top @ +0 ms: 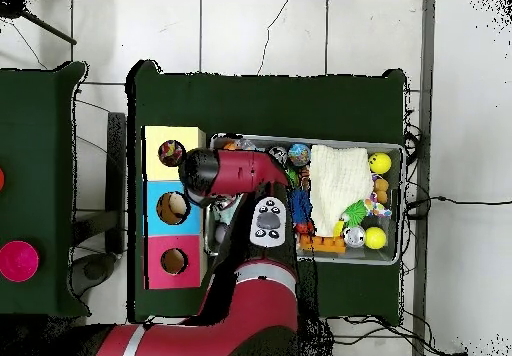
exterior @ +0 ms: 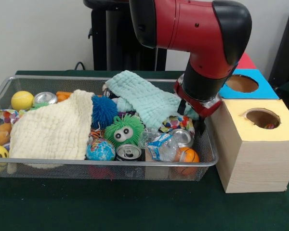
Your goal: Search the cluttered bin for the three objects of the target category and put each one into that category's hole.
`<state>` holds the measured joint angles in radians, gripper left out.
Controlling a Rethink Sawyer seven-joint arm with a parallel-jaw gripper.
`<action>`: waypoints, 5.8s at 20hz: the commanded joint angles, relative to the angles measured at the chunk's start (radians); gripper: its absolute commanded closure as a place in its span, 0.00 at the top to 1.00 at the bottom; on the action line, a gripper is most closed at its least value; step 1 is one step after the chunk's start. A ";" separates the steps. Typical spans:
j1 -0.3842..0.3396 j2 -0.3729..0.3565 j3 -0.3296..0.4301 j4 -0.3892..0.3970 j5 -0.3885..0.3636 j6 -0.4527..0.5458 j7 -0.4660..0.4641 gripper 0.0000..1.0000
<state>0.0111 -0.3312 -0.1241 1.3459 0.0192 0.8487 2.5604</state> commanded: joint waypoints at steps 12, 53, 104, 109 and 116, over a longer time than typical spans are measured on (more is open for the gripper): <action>-0.051 0.024 0.046 -0.136 -0.033 0.088 -0.028 1.00; -0.022 -0.044 0.052 0.164 -0.006 -0.152 0.043 1.00; -0.009 -0.235 0.016 0.005 0.027 0.156 0.057 0.00; -0.019 -0.195 0.030 0.023 0.011 0.100 0.033 0.00; -0.025 -0.191 0.026 0.034 -0.014 0.057 0.011 1.00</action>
<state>0.0197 -0.5711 -0.1502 1.3439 0.0296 0.9531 2.5601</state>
